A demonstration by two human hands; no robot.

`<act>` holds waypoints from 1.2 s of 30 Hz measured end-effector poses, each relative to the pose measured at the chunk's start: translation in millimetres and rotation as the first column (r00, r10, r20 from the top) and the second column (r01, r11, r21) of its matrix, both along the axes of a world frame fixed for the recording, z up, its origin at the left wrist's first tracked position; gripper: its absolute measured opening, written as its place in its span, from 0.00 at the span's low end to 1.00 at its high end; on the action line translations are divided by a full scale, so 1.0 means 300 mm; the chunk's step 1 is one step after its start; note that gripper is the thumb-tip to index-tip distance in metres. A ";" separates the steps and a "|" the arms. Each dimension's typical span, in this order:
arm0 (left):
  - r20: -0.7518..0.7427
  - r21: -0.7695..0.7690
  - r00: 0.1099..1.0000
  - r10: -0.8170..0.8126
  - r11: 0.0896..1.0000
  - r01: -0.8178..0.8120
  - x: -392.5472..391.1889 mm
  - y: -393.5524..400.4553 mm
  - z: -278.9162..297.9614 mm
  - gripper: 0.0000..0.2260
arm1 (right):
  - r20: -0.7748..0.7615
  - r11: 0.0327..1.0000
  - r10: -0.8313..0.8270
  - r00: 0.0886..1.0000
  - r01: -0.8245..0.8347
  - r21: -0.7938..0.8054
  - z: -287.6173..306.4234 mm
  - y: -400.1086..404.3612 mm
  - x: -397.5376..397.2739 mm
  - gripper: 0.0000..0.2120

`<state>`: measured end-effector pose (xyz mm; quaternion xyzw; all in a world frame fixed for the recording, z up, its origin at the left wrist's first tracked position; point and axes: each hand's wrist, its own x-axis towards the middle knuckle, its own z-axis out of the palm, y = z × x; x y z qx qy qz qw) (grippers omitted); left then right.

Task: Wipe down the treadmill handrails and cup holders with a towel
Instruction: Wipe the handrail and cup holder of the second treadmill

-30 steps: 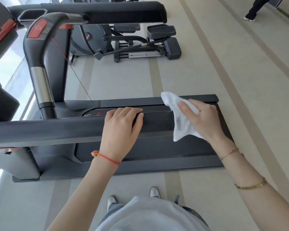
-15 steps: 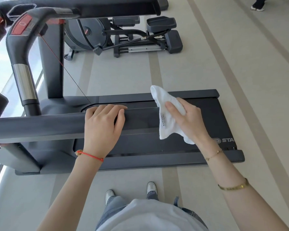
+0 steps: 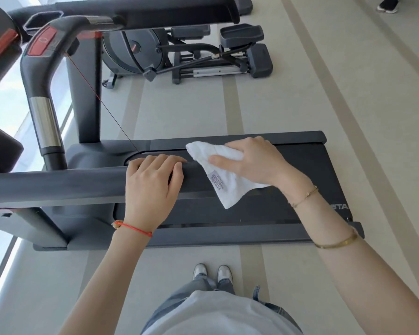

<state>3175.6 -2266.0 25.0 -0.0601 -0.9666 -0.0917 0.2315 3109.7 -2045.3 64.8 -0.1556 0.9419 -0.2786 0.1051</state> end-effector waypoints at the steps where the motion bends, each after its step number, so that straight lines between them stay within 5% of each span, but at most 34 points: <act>1: 0.002 0.004 1.000 -0.004 1.000 0.004 -0.001 0.000 0.001 0.16 | 0.082 0.997 -0.010 0.997 0.017 -0.079 -0.002 0.013 -0.008 0.29; 5: 0.002 0.005 1.000 -0.004 1.000 0.004 -0.001 -0.003 0.006 0.16 | 0.309 0.881 -0.069 0.949 0.204 -0.427 -0.037 0.074 0.022 0.31; 10: 0.015 0.007 1.000 -0.003 1.000 0.003 0.002 0.002 0.004 0.15 | 0.229 0.754 -0.150 0.962 0.261 -0.602 -0.085 0.099 0.095 0.15; 16: 0.009 -0.005 1.000 0.006 1.000 -0.006 0.002 0.002 0.003 0.16 | -0.160 0.875 -0.239 0.958 0.141 -0.463 -0.143 0.087 0.144 0.16; 21: 0.005 -0.025 1.000 0.006 1.000 -0.006 0.000 0.003 0.000 0.16 | -0.360 0.987 -0.131 0.924 0.086 -0.139 -0.099 0.026 0.107 0.20; 25: -0.004 -0.023 1.000 0.004 1.000 -0.004 0.003 0.001 0.000 0.17 | -0.218 0.979 -0.175 0.960 0.146 -0.142 -0.080 0.020 0.067 0.27; 30: -0.009 -0.016 1.000 0.006 1.000 -0.006 0.004 0.006 0.000 0.16 | 0.187 0.761 -0.285 0.940 0.340 -0.552 -0.102 0.082 0.106 0.21; 33: -0.017 -0.020 1.000 0.013 1.000 -0.014 0.002 0.005 -0.002 0.16 | 0.176 0.707 -0.330 0.927 0.366 -0.605 -0.123 0.079 0.133 0.19; 36: -0.018 -0.024 1.000 0.021 0.999 -0.021 0.001 0.008 -0.004 0.16 | 0.009 0.760 -0.364 0.931 0.303 -0.575 -0.142 0.073 0.154 0.14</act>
